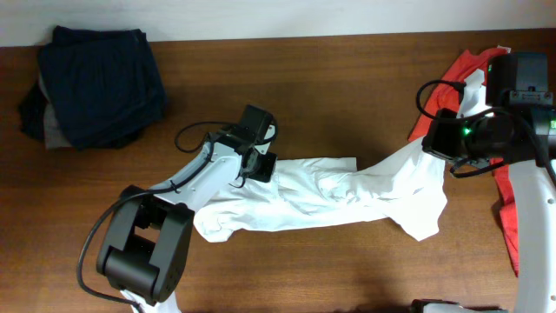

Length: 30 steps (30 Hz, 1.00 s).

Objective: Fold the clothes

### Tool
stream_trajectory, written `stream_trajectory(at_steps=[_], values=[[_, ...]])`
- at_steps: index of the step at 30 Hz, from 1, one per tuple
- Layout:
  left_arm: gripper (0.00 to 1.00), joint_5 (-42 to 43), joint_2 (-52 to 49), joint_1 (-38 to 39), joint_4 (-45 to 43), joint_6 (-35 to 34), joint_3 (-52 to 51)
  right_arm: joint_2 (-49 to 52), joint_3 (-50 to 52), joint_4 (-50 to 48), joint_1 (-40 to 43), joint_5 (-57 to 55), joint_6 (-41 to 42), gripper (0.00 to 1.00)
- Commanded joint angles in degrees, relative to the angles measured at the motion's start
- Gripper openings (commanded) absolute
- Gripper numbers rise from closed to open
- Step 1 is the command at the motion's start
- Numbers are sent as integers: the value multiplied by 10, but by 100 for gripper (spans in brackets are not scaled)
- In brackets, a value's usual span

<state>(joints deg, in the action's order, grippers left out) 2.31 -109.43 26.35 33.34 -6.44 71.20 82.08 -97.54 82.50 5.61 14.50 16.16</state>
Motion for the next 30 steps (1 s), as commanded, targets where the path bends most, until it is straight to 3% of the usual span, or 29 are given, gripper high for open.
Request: stream_trajectory(at_steps=[1, 5, 9, 10, 11, 12, 17, 20, 28, 29, 30], values=[[0, -6, -8, 17, 2, 3, 2, -1, -2, 1, 3, -1, -9, 4], [1, -6, 30, 24, 43, 0, 12, -1, -2, 9, 3, -15, -22, 4], [4, 1, 158, 24, 101, -13, 17, -1, -1, 9, 3, -16, -22, 4], [40, 33, 165, 24, 99, -13, 17, -1, -1, 8, 3, -16, -22, 4], [55, 60, 159, 26, 98, -13, 15, -1, -1, 9, 3, -16, -22, 4], [64, 70, 138, 35, 96, -13, 13, -1, -1, 9, 3, -16, -22, 4], [59, 7, 10, 48, 52, -73, 12, -1, -1, 16, 3, -17, -25, 4], [49, -7, -3, 43, 30, -73, 12, -1, -1, 15, 3, -17, -24, 4], [48, -6, -28, 43, 21, -68, 12, -1, -1, 16, 3, -17, -24, 4], [34, -6, -37, 43, 18, -68, 12, -1, -1, 16, 3, -18, -24, 4], [30, -7, -37, 43, 18, -68, 13, -1, -1, 16, 3, -22, -24, 4]])
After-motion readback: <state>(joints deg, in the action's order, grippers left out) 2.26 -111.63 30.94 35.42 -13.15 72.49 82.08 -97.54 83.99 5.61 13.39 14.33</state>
